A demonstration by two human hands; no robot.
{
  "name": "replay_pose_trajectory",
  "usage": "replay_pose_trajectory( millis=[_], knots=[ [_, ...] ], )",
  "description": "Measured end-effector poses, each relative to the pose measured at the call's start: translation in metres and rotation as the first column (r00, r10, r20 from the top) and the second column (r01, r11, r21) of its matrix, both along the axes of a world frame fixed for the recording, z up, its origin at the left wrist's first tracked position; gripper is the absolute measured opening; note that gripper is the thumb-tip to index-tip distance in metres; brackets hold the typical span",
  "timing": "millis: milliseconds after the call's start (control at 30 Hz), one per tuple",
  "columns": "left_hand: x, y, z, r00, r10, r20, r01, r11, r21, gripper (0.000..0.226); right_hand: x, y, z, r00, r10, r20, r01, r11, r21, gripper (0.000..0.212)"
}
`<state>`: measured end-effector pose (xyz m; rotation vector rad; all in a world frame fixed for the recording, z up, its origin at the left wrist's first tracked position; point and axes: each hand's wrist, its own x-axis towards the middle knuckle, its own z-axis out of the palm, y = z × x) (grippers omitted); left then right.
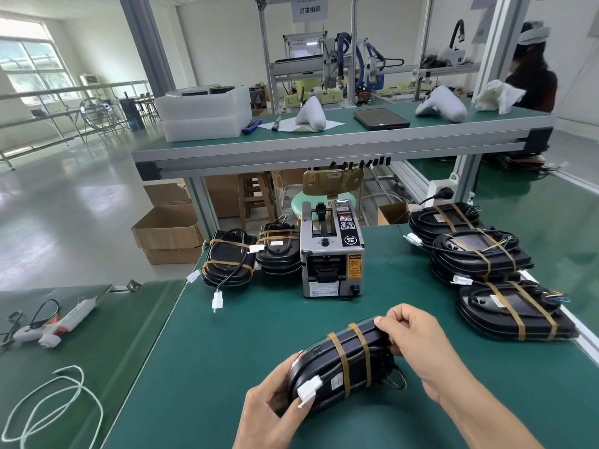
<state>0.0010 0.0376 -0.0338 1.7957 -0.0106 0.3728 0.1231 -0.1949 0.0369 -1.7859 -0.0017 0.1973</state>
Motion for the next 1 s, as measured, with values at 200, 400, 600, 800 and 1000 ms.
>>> replay_pose_trajectory(
  millis=[200,400,600,800,1000],
  knots=[
    [0.001,0.001,-0.001,1.0,0.004,-0.026,-0.004,1.0,-0.011,0.051,-0.004,0.002,-0.004,1.0,-0.016,0.004,0.016,0.998,0.054,0.031],
    [0.0,0.003,-0.003,0.999,-0.01,-0.035,0.011,1.0,0.024,0.053,-0.006,0.002,-0.004,0.997,-0.01,0.078,0.015,0.998,-0.062,0.035],
    [-0.002,0.002,0.0,0.999,-0.034,-0.014,0.034,0.998,0.05,0.052,-0.005,0.004,-0.005,1.0,-0.022,0.011,0.022,1.0,0.017,0.041],
    [-0.001,-0.001,0.002,0.999,-0.032,-0.003,0.033,0.999,0.04,0.052,-0.005,0.004,-0.006,1.0,-0.029,0.005,0.029,0.999,0.043,0.038],
    [-0.001,0.0,0.002,1.0,-0.005,-0.02,0.006,0.999,0.037,0.052,-0.008,0.002,-0.013,0.999,-0.044,0.008,0.043,0.997,0.058,0.012]
  ],
)
